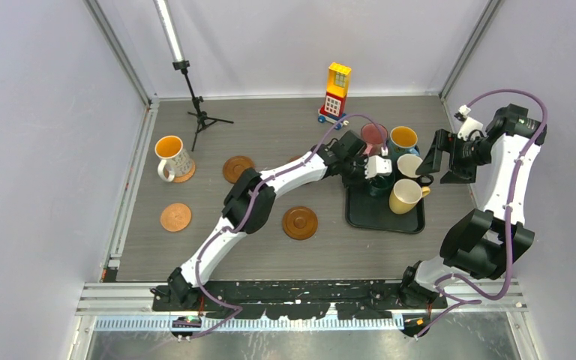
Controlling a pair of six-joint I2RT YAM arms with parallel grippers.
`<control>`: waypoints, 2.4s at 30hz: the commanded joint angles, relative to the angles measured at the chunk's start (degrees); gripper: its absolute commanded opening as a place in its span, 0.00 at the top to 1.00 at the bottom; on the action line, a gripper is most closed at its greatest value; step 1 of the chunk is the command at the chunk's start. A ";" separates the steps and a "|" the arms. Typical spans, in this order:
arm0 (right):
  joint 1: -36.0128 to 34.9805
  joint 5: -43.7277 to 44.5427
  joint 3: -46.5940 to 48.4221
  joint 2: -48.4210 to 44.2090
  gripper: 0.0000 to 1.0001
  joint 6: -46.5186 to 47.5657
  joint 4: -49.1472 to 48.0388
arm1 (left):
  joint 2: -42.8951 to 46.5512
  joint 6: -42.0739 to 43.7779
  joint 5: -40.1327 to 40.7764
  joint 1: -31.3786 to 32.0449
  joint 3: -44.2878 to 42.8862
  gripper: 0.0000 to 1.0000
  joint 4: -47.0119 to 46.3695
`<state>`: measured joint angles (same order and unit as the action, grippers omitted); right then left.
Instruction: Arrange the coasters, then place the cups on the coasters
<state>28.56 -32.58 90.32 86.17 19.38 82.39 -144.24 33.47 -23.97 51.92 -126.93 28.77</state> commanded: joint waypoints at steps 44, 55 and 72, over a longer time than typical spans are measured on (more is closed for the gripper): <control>0.44 -2.42 -6.19 -2.91 0.11 -6.90 -8.29 | 65.97 -23.28 13.94 -40.32 79.23 1.00 -31.40; 0.45 -1.55 -5.77 -3.05 0.11 -7.13 -7.84 | 57.60 -25.45 14.84 -41.03 79.40 1.00 -38.21; 0.45 -1.43 -4.81 -1.90 0.11 -6.90 -7.82 | 56.17 -26.12 13.16 -41.67 79.19 0.96 -34.23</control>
<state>28.99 -33.91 83.72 85.10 12.93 75.02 -88.90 8.16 -9.26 10.59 -46.02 -1.74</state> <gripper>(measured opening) 0.892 0.208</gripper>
